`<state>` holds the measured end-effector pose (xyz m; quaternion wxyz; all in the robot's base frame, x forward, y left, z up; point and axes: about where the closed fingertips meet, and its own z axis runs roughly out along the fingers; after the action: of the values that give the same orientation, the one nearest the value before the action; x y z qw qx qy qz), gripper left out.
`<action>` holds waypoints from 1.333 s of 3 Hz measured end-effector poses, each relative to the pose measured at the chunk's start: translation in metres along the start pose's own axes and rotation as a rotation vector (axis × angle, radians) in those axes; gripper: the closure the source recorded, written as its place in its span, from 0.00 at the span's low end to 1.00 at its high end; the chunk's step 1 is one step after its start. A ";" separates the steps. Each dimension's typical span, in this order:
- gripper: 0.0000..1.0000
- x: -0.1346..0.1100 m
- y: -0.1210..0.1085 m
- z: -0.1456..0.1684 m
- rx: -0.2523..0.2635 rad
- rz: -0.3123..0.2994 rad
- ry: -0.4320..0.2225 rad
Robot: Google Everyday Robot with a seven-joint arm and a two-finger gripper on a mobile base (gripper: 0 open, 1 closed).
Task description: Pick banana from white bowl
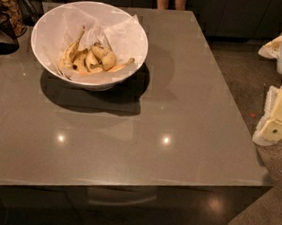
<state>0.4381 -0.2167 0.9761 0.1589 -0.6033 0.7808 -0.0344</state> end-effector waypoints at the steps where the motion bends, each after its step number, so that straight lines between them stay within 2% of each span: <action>1: 0.00 0.000 0.000 0.000 0.000 0.000 0.000; 3: 0.00 -0.056 -0.028 -0.028 0.055 -0.075 0.036; 4: 0.00 -0.072 -0.039 -0.036 0.081 -0.096 0.033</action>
Offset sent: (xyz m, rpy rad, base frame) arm 0.0361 0.0521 0.0590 -0.1061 -0.0378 0.0571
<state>0.4802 -0.1632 1.0343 0.1684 -0.6324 0.7515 -0.0833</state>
